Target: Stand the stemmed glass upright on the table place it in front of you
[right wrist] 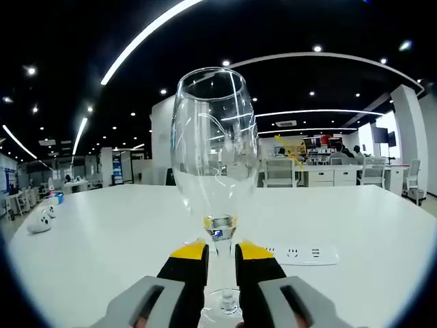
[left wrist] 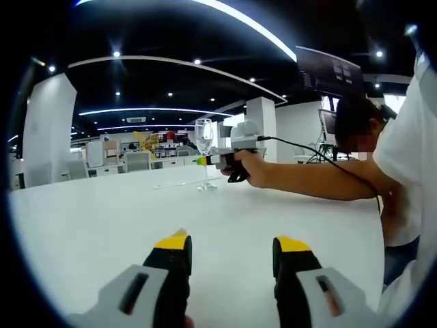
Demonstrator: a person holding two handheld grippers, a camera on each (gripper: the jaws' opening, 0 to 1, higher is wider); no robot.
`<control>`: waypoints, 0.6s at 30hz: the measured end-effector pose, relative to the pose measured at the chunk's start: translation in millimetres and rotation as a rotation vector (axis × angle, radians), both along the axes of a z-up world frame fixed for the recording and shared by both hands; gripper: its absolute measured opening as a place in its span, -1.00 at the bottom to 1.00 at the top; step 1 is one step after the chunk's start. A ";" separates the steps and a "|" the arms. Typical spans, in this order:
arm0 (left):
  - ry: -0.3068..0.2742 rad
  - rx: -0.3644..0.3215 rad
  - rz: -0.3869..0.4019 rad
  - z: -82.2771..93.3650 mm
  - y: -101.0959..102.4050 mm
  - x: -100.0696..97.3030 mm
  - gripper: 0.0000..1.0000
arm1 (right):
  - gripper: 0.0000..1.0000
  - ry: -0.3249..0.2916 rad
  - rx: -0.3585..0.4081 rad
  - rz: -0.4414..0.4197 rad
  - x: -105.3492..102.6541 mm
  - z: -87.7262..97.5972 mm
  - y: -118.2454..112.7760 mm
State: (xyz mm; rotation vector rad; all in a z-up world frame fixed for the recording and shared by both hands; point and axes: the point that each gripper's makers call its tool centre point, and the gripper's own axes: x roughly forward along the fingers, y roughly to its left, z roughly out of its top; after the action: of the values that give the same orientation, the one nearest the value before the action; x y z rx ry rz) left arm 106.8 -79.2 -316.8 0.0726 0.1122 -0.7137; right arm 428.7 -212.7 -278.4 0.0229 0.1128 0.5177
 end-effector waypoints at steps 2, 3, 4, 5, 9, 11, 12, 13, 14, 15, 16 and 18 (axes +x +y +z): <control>0.000 0.001 0.000 0.1 -0.3 -0.2 -0.05 | -0.61 -0.001 -0.001 0.001 -1.5 0.8 0.5; 0.001 0.001 0.000 0.1 -0.6 -0.2 -0.05 | -0.60 -0.001 -0.003 0.002 -2.3 0.7 0.5; 0.000 0.003 0.000 0.1 -0.8 -0.3 -0.05 | -0.57 -0.001 -0.007 0.004 -3.0 0.6 0.5; 0.000 0.002 0.000 0.1 -0.9 -0.3 -0.05 | -0.52 -0.002 -0.007 0.006 -3.9 0.7 0.6; 0.000 0.006 0.002 -0.4 -1.4 -1.1 -0.05 | -0.35 -0.014 -0.037 0.038 -8.2 -0.9 4.3; -0.001 0.008 0.002 -0.5 -1.5 -1.5 -0.05 | -0.31 -0.018 -0.054 0.034 -9.0 -1.2 4.8; -0.001 0.006 0.002 -0.2 -1.6 -1.6 -0.05 | -0.29 -0.019 -0.058 0.038 -10.4 -1.2 5.3; -0.001 0.005 0.003 -0.1 -1.6 -1.8 -0.05 | -0.29 -0.021 -0.061 0.040 -11.7 -0.9 5.6; -0.001 0.005 0.003 0.1 -1.6 -1.9 -0.05 | -0.29 -0.026 -0.061 0.042 -13.1 0.0 5.7; -0.001 0.004 0.004 0.2 -1.5 -2.1 -0.05 | -0.29 -0.027 -0.062 0.041 -13.5 0.5 5.8; 0.000 0.006 0.004 0.0 -1.5 -2.3 -0.05 | -0.29 -0.026 -0.064 0.043 -14.2 0.4 5.9; -0.002 0.004 0.003 0.5 -1.7 -2.8 -0.05 | -0.29 -0.028 -0.060 0.045 -15.0 0.9 5.1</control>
State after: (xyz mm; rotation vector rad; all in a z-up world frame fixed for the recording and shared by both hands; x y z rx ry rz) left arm 104.0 -80.9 -316.4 0.0771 0.1114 -0.7104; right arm 413.8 -207.6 -277.5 -0.0450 0.1019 0.5588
